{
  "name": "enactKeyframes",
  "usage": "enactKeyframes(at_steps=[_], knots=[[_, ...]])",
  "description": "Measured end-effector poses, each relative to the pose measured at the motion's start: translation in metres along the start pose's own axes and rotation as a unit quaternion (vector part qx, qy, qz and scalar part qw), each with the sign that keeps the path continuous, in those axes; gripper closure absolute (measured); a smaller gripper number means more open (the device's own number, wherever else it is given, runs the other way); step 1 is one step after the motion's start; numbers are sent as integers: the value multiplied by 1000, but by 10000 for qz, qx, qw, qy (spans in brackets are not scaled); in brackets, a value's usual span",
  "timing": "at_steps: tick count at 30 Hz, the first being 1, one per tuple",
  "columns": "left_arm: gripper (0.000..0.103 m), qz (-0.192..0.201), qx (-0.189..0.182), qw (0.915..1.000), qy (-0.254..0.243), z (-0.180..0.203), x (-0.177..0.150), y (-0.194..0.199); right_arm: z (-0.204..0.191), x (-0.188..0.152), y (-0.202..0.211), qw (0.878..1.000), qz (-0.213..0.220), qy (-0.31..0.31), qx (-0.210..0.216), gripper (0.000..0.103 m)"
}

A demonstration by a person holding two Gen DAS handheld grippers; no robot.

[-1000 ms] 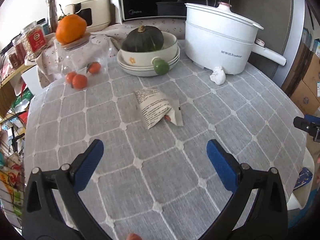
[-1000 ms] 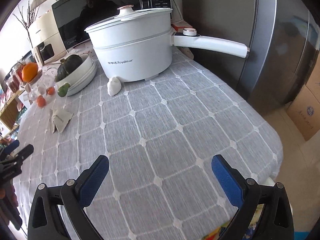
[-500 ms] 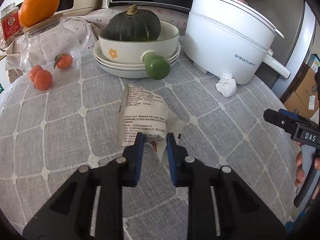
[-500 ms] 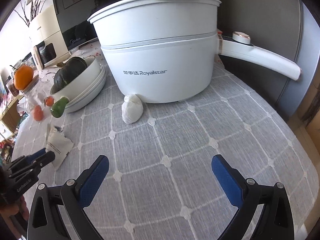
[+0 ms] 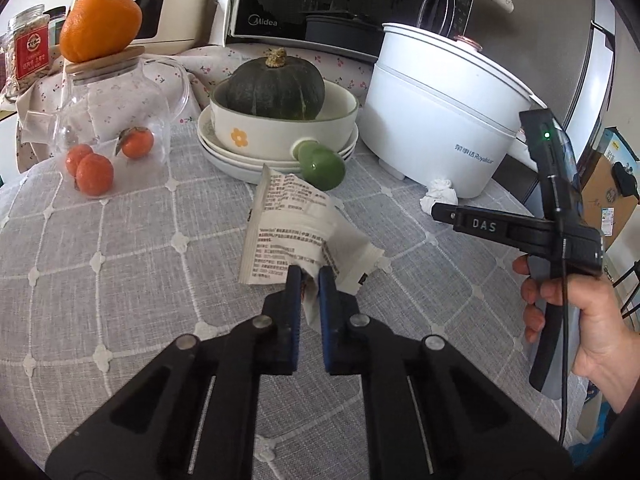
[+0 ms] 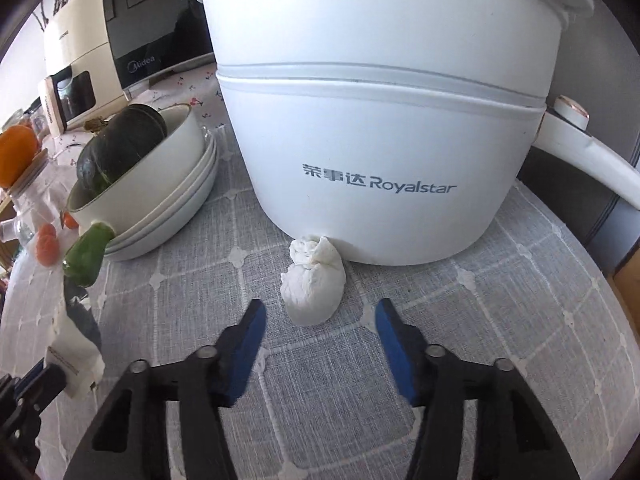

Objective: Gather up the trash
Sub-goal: 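Grasp the white paper wrapper with the left tool while the right tool grasps the white tissue, then carry the paper wrapper and the tissue with both tools over the bin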

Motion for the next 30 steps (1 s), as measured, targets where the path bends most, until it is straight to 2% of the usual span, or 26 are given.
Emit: enactKeyframes(at_steps=[4, 9, 15, 24, 30], knots=[[94, 21, 21, 10000, -18, -1, -1, 2, 0, 3, -9, 10000, 22, -80, 25, 76], [94, -26, 85, 9999, -97, 2, -6, 6, 2, 2, -3, 9999, -5, -116, 7, 78], [94, -53, 176, 9997, -159, 13, -14, 34, 16, -11, 33, 9998, -14, -169, 53, 78], [94, 4, 198, 9974, -686, 64, -18, 102, 48, -42, 122, 10000, -10, -23, -59, 78], [94, -6, 90, 9959, -903, 98, -31, 144, 59, -65, 179, 10000, 56, -42, 69, 78]])
Point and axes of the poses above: each gripper's, at about its wrist camera, not at the fingertips, and y roughly against the way its jaws point, z to its right, x to its top, the point moved 3 cm from there along -y, roughly the way its jaws point, and after that the axes turned 6 degrees about y, right-handed, at the moved point
